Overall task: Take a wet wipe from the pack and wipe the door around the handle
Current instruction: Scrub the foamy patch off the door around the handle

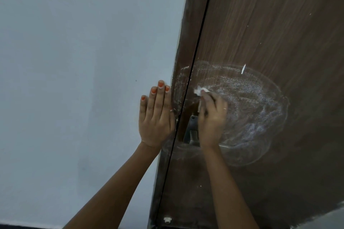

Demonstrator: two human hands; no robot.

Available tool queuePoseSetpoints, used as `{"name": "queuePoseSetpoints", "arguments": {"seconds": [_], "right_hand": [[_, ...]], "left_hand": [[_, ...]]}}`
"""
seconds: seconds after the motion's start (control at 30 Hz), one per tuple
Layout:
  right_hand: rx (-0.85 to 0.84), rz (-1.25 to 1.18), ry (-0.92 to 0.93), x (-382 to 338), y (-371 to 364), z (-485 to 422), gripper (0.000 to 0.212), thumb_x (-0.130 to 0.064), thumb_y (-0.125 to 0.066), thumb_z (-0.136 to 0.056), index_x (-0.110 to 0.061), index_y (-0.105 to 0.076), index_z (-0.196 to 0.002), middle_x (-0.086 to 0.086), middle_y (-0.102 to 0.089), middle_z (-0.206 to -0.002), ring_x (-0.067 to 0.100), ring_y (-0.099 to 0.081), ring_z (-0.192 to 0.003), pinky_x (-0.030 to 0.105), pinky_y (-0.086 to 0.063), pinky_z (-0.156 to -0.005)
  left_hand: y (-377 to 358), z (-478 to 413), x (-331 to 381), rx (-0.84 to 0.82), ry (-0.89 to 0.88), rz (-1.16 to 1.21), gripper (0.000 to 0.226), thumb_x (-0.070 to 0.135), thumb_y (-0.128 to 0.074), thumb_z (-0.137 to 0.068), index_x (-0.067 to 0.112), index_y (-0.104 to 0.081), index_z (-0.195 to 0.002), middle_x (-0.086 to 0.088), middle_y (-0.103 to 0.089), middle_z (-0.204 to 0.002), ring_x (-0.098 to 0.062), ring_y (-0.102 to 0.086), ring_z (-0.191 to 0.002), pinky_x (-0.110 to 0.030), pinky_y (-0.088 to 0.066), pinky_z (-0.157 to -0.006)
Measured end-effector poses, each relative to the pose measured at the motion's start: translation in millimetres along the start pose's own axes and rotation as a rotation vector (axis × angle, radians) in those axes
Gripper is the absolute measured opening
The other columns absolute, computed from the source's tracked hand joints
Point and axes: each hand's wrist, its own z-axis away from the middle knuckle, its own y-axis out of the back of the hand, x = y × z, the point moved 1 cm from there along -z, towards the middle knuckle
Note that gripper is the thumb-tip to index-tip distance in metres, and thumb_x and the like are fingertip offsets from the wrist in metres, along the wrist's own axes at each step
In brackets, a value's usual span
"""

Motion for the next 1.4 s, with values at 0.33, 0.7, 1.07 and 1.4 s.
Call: {"name": "queuePoseSetpoints", "arguments": {"seconds": [0.33, 0.7, 1.07, 1.4], "right_hand": [[0.000, 0.090, 0.007, 23, 15, 10, 0.022, 0.004, -0.068, -0.073, 0.001, -0.070, -0.095, 0.019, -0.068, -0.099, 0.030, -0.063, -0.087, 0.023, -0.052, -0.075], [-0.124, 0.095, 0.211, -9, -10, 17, 0.024, 0.006, -0.073, -0.070, -0.001, -0.071, -0.093, 0.012, -0.071, -0.094, 0.024, -0.065, -0.077, 0.025, -0.055, -0.062], [0.276, -0.190, -0.238, -13, -1, -42, 0.021, -0.004, -0.058, -0.083, 0.004, -0.066, -0.101, 0.019, -0.060, -0.104, 0.023, -0.057, -0.093, 0.026, -0.053, -0.081], [0.183, -0.055, -0.127, -5, 6, -23, 0.022, -0.001, -0.062, -0.079, 0.000, -0.068, -0.100, 0.018, -0.064, -0.105, 0.023, -0.053, -0.096, 0.000, -0.038, -0.087]], "left_hand": [[-1, 0, 0, -0.005, 0.002, -0.002, 0.054, 0.019, -0.024, -0.102, 0.009, -0.004, -0.152, -0.003, 0.003, -0.159, -0.018, -0.002, -0.147, -0.036, -0.005, -0.120], [1, -2, 0, 0.006, -0.010, -0.001, 0.052, 0.020, -0.021, -0.104, 0.008, -0.005, -0.152, -0.004, 0.002, -0.159, -0.018, -0.002, -0.147, -0.036, -0.005, -0.120], [2, -2, 1, -0.005, -0.002, 0.002, 0.051, 0.020, -0.021, -0.105, 0.009, -0.004, -0.152, -0.003, 0.002, -0.159, -0.018, -0.002, -0.147, -0.036, -0.005, -0.120], [2, -2, 1, 0.002, -0.005, -0.001, 0.051, 0.020, -0.020, -0.105, 0.008, -0.005, -0.152, -0.004, 0.002, -0.159, -0.019, -0.002, -0.147, -0.036, -0.005, -0.120]]}}
